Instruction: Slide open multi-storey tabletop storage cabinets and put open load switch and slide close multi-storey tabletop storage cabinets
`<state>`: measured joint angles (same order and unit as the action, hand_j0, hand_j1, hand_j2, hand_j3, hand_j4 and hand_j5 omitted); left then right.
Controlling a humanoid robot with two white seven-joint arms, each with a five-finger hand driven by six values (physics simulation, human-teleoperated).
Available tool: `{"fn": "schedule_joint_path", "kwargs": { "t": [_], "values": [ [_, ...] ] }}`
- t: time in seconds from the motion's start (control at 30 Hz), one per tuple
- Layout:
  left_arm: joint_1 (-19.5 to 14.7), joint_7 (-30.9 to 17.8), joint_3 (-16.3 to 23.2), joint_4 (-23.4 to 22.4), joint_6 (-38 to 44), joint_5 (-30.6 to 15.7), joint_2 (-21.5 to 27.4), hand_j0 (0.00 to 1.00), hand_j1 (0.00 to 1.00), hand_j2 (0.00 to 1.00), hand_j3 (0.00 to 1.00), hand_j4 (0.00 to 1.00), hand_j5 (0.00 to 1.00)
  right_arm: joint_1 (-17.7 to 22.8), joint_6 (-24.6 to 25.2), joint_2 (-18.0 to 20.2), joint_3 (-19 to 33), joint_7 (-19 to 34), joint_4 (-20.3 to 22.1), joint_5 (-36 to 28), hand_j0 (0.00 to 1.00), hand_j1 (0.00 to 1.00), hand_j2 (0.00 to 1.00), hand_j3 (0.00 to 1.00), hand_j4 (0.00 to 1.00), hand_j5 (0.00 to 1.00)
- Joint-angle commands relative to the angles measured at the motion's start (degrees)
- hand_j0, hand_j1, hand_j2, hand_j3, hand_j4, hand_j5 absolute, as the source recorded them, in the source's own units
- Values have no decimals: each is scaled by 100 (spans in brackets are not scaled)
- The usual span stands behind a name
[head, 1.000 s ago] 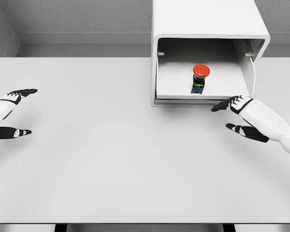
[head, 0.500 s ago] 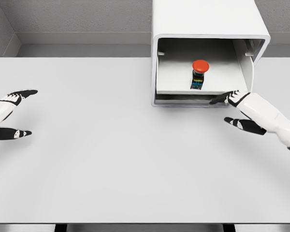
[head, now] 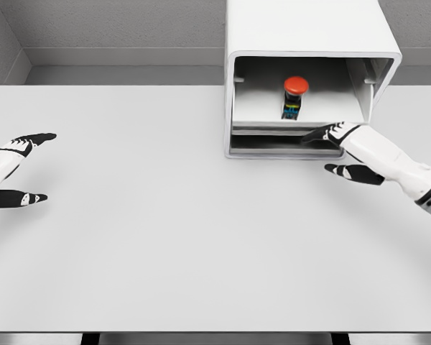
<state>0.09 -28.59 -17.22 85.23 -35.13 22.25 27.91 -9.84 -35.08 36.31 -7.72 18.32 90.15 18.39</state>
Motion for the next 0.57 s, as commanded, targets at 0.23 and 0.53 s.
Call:
{"fn": "schedule_joint_path", "kwargs": {
  "t": [0.23, 0.53],
  "values": [
    [0, 3, -1, 3, 13, -46, 4, 100, 100, 100, 100, 100, 100, 70, 8, 43, -37, 58, -50, -72, 82, 82, 82, 82, 82, 82],
    [35, 12, 8, 3, 13, -28, 4, 100, 100, 100, 100, 100, 100, 597, 8, 544, 675, 5, 65, -231, 82, 82, 82, 82, 82, 82]
  ]
}}
